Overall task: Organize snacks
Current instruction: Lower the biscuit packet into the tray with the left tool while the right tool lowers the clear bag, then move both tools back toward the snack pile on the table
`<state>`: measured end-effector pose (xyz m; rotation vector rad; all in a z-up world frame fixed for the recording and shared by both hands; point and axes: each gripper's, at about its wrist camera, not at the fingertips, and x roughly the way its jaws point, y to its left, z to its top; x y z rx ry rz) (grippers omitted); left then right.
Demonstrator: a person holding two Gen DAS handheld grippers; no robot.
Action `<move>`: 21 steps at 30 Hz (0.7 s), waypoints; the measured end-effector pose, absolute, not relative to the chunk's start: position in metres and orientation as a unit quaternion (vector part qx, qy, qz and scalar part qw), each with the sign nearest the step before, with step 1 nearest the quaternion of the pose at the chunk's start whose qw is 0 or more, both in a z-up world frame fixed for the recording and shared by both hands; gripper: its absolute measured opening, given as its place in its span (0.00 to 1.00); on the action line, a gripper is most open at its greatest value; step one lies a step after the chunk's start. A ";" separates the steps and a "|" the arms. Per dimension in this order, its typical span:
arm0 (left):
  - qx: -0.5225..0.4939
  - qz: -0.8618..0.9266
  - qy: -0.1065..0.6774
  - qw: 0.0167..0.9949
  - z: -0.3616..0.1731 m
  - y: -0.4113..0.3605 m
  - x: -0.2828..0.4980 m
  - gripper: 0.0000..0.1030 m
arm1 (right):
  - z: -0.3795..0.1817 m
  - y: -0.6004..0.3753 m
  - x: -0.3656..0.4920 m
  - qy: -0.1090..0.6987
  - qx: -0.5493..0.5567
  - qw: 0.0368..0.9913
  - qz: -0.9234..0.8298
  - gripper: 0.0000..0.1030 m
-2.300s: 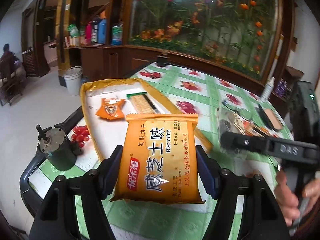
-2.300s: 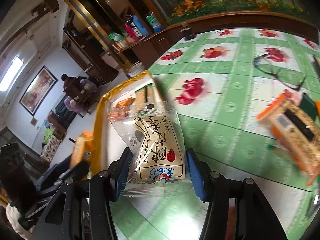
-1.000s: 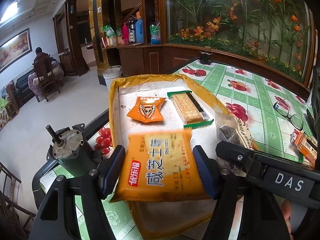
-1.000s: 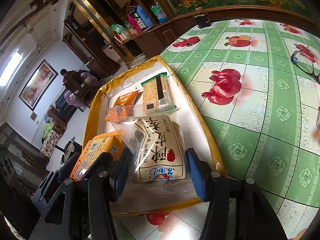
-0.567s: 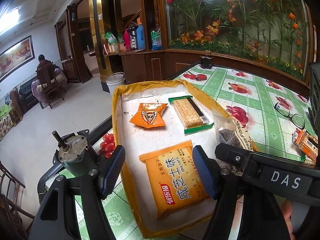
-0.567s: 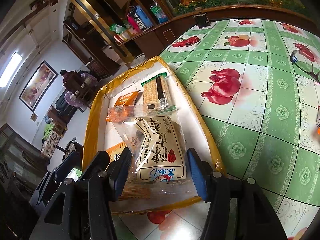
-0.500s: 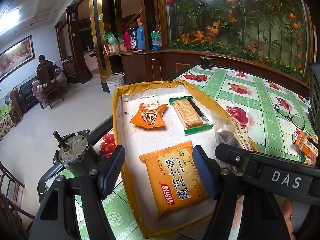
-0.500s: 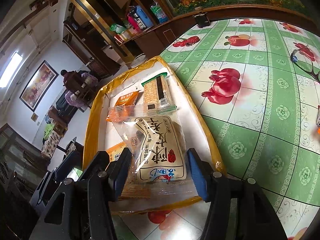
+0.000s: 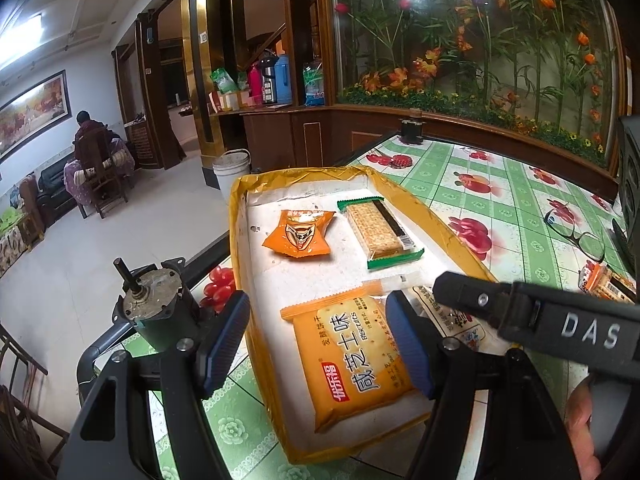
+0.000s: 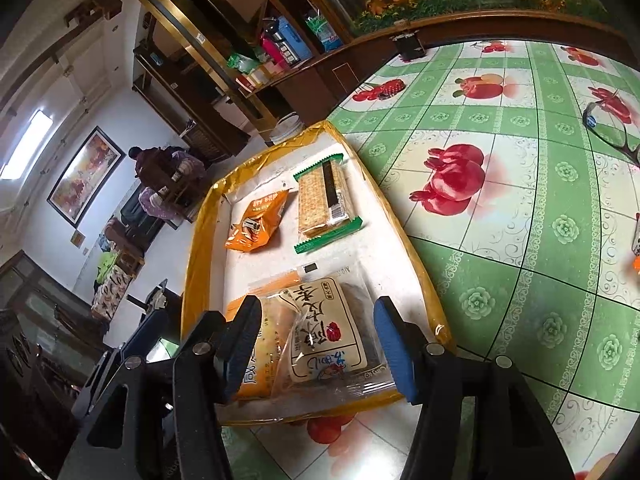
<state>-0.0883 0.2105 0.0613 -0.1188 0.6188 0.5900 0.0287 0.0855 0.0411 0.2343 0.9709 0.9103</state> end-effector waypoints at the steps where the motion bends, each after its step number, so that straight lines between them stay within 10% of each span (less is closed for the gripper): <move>1: -0.056 0.286 0.299 0.909 0.061 0.210 -0.090 0.68 | 0.043 0.084 0.028 0.447 0.109 0.781 0.422 0.62; 21: -0.026 0.281 0.280 0.918 0.075 0.189 -0.116 0.74 | 0.055 0.060 0.025 0.435 0.131 0.786 0.420 0.61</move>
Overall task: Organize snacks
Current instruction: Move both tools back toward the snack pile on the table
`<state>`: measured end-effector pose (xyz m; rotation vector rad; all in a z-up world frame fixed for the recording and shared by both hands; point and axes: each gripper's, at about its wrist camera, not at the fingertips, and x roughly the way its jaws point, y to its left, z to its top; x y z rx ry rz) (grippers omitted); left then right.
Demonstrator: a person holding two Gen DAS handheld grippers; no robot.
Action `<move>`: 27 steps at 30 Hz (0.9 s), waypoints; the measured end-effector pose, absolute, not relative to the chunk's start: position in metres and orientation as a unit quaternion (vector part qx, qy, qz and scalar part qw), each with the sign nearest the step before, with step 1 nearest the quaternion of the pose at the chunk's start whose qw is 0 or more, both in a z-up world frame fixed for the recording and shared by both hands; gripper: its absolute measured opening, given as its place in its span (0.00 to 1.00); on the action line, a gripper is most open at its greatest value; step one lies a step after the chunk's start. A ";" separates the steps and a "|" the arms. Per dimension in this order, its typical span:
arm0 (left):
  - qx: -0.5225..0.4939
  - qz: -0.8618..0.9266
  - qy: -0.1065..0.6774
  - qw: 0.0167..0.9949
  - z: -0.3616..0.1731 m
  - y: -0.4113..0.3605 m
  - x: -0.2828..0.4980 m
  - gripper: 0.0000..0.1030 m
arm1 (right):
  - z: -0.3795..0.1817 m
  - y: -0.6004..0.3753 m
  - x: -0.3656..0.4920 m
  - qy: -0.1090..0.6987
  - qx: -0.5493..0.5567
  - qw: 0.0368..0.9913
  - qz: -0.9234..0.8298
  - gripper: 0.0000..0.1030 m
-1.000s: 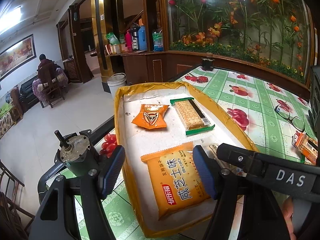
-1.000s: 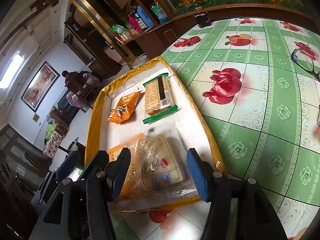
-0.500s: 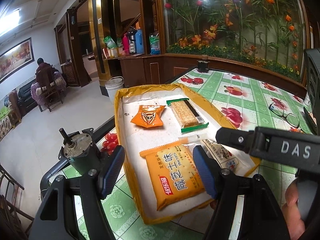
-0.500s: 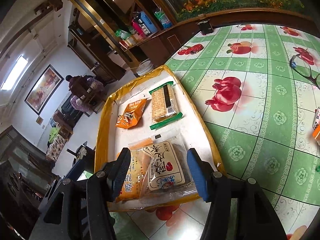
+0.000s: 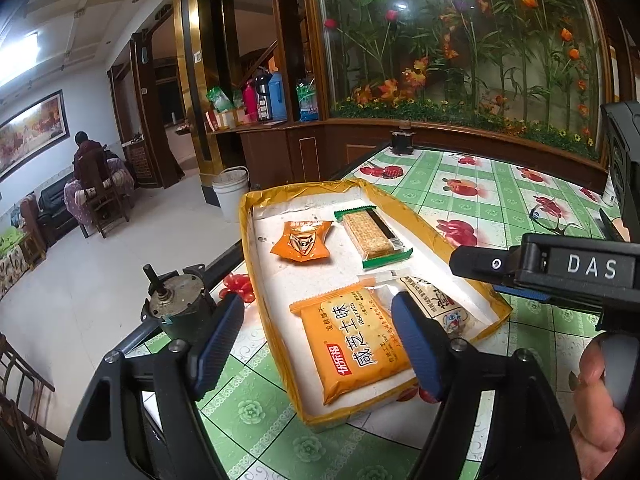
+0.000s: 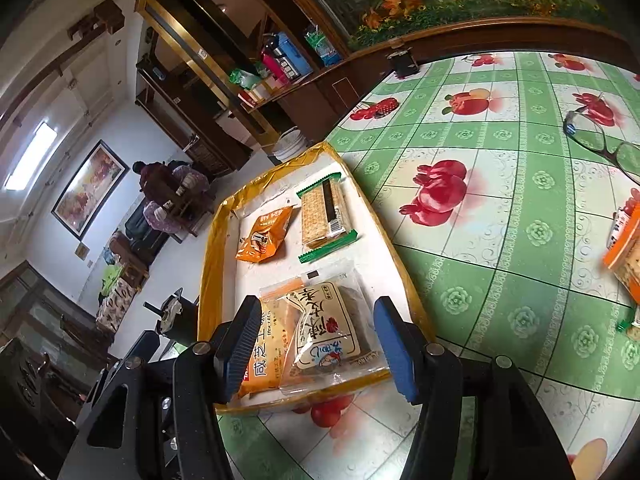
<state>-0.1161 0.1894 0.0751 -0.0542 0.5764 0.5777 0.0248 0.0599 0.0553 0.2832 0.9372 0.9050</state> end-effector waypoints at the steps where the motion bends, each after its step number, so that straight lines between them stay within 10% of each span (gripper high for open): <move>1: -0.024 0.280 0.279 0.918 0.076 0.188 -0.117 0.74 | 0.056 0.058 0.025 0.435 0.133 0.786 0.419 0.61; 27: 0.031 0.048 0.350 0.935 0.038 0.084 -0.110 0.83 | 0.049 -0.141 0.101 0.429 0.166 0.867 0.191 0.61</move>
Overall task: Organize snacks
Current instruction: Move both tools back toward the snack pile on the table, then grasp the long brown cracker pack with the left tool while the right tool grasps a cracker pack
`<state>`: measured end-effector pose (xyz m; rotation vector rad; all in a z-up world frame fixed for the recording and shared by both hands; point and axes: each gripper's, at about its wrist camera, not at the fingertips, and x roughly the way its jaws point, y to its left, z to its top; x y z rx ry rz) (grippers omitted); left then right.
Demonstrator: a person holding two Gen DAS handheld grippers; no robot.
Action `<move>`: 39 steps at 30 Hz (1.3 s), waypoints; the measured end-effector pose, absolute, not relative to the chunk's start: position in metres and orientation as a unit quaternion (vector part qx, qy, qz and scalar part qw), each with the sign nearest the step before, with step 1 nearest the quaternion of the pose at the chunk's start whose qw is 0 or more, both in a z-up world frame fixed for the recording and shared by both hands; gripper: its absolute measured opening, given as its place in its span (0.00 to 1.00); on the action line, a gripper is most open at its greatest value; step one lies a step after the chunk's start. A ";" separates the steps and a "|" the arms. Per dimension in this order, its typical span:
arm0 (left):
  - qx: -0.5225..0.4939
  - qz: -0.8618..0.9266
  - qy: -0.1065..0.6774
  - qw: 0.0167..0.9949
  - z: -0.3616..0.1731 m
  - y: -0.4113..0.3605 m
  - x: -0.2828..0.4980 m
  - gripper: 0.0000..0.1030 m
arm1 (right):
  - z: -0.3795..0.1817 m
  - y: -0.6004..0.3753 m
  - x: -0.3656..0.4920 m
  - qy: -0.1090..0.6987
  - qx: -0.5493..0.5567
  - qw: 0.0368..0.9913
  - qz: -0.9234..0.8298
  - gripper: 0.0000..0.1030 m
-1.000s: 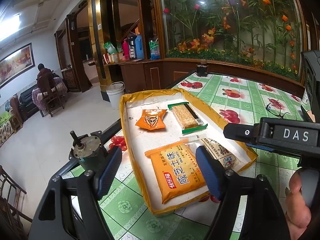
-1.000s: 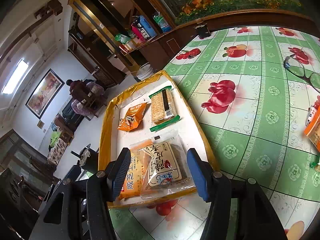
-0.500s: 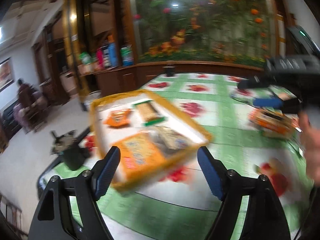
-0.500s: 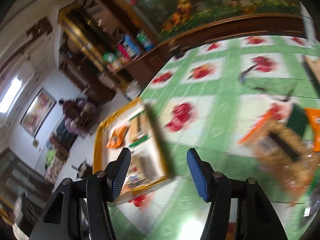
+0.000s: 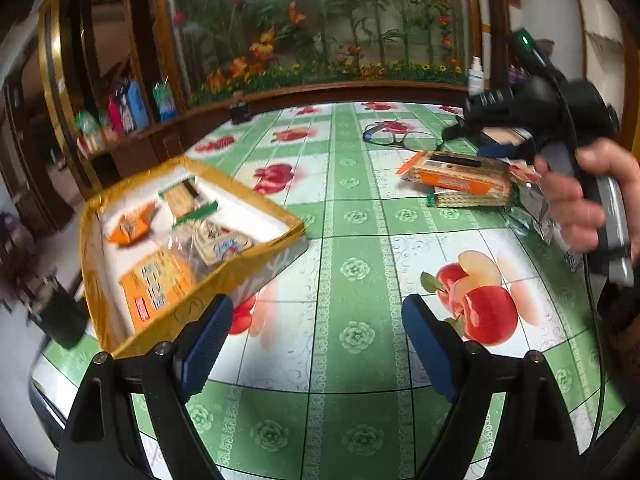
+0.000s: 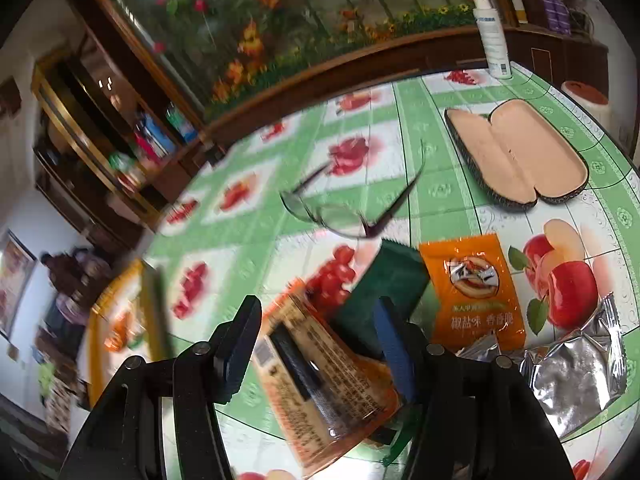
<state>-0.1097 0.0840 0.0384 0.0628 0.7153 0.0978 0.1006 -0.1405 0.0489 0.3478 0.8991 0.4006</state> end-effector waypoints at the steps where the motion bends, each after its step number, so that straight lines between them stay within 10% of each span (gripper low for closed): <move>1: 0.019 0.044 0.353 0.934 0.037 0.087 -0.109 0.83 | 0.047 -0.135 0.099 0.438 0.152 0.865 0.191 0.61; 31: 0.112 0.003 0.504 0.856 0.018 0.038 0.055 0.88 | 0.070 -0.198 0.072 0.429 0.289 0.820 0.247 0.63; 34: 0.077 -0.008 0.505 0.860 0.017 0.044 0.054 0.58 | 0.069 -0.196 0.073 0.429 0.279 0.823 0.246 0.63; 39: 0.067 -0.023 0.500 0.863 0.017 0.035 0.025 0.55 | 0.062 -0.191 0.079 0.437 0.252 0.834 0.223 0.63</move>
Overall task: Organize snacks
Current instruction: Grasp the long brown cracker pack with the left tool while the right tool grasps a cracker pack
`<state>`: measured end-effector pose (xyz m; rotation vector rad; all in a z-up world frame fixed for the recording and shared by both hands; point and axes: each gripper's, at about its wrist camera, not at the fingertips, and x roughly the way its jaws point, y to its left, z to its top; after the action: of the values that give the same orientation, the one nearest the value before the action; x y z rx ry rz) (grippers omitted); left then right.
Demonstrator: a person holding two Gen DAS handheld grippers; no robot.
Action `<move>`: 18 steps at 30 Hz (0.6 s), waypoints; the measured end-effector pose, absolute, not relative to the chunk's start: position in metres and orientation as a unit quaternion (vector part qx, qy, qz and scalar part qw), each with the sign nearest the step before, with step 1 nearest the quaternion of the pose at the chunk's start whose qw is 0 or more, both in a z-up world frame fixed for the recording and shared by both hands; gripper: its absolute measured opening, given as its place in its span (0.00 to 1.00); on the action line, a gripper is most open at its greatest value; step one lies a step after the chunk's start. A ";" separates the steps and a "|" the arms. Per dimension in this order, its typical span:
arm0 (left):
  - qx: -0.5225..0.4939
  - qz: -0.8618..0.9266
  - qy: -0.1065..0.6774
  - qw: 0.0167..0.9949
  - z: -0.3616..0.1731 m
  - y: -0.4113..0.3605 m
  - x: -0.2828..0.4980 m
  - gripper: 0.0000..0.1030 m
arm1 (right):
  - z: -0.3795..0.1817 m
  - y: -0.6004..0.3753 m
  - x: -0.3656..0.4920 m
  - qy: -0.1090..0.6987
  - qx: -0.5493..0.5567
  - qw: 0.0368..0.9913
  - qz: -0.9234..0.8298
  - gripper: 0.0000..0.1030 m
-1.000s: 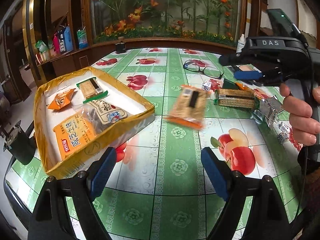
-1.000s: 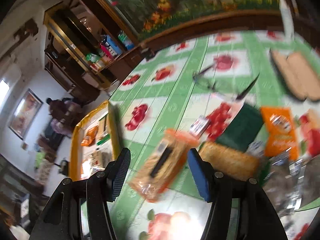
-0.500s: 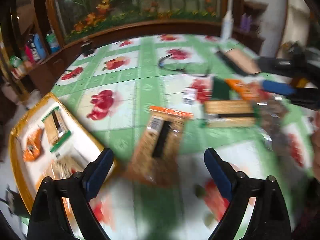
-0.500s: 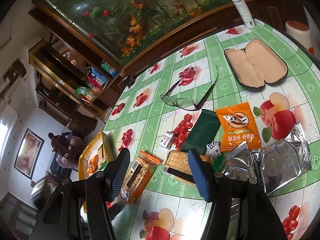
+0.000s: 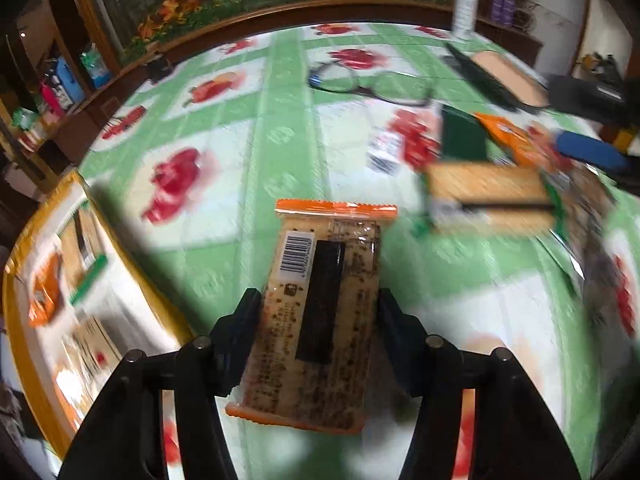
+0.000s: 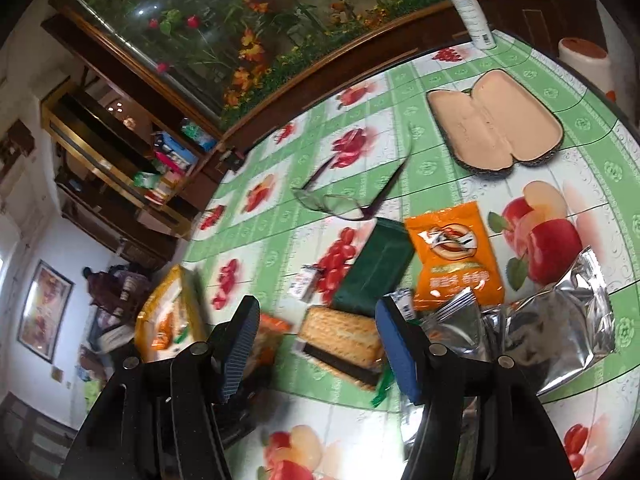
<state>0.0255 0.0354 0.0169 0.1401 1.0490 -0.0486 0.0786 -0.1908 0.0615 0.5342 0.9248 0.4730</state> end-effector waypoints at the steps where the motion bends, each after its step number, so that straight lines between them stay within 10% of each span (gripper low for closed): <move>1: 0.062 -0.032 0.500 0.863 0.017 0.033 0.014 0.54 | 0.059 -0.190 0.081 0.440 0.248 0.835 0.219 0.63; 18: 0.008 -0.007 0.476 0.879 0.015 0.075 -0.069 0.54 | 0.048 -0.111 0.056 0.454 0.026 0.845 0.283 0.63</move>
<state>-0.0690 0.0745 0.0154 0.0172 0.9931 -0.0138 0.0560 -0.1105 0.0479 0.0545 0.9577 0.5966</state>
